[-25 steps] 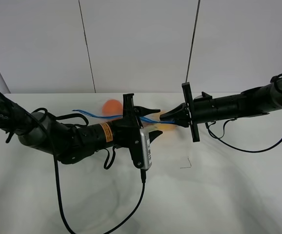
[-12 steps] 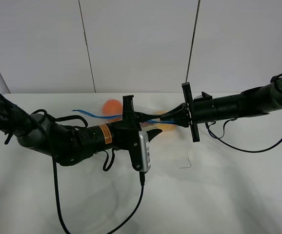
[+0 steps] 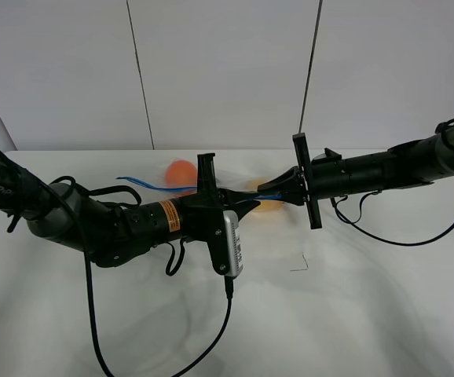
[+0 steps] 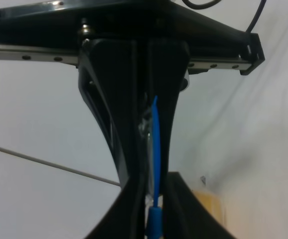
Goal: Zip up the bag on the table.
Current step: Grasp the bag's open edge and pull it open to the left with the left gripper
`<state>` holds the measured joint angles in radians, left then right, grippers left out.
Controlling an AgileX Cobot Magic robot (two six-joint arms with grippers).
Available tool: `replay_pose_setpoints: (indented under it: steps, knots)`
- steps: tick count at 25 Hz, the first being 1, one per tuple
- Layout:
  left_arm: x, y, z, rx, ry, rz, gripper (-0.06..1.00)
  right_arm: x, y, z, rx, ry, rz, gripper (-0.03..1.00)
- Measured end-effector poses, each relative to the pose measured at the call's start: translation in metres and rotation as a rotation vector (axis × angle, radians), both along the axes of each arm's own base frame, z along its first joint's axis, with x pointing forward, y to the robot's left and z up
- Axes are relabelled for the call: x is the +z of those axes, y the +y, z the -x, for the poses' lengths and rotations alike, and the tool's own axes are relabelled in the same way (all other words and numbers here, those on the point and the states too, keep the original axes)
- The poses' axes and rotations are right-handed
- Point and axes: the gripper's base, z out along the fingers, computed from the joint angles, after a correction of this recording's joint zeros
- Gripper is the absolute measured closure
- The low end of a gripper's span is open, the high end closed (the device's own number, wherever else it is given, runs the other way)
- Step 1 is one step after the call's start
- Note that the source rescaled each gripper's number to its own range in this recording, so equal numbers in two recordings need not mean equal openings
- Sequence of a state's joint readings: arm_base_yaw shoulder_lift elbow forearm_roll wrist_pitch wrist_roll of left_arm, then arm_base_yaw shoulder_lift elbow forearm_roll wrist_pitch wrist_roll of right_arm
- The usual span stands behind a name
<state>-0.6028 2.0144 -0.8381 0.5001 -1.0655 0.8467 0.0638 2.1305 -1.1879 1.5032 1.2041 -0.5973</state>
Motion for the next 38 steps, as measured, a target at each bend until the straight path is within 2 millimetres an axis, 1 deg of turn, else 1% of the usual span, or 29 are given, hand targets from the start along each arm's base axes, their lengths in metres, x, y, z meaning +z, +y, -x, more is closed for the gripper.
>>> replay_pose_setpoints:
  steps: [3,6,15,21,25,29,33,38]
  knots:
    - [0.0,0.0,0.0,0.0,0.0,0.0,0.89,0.0,0.0,0.0,0.0,0.0,0.0,0.97]
    - [0.0,0.0,0.0,0.002,0.002,-0.003,0.94,0.0,0.0,0.0,0.0,0.0,0.001,0.97]
    - [-0.001,0.001,-0.001,0.015,0.008,-0.006,0.94,0.0,0.0,0.0,0.0,0.0,0.004,0.97]
    - [0.0,0.012,-0.009,0.052,0.007,-0.004,0.94,0.0,0.0,-0.002,-0.021,-0.001,0.002,0.97]
    - [-0.003,0.024,-0.013,0.088,0.018,-0.012,0.94,-0.001,-0.001,-0.002,-0.027,-0.002,0.008,0.97]
    - [-0.003,0.043,-0.014,0.134,0.03,-0.023,0.94,-0.001,-0.001,-0.002,-0.026,-0.002,0.011,0.97]
    - [-0.001,0.06,-0.022,0.187,0.029,-0.022,0.94,-0.001,-0.001,-0.002,-0.026,-0.002,0.011,0.97]
    - [-0.002,0.085,-0.035,0.267,0.034,-0.024,0.94,-0.001,-0.001,-0.002,-0.029,-0.002,0.009,0.97]
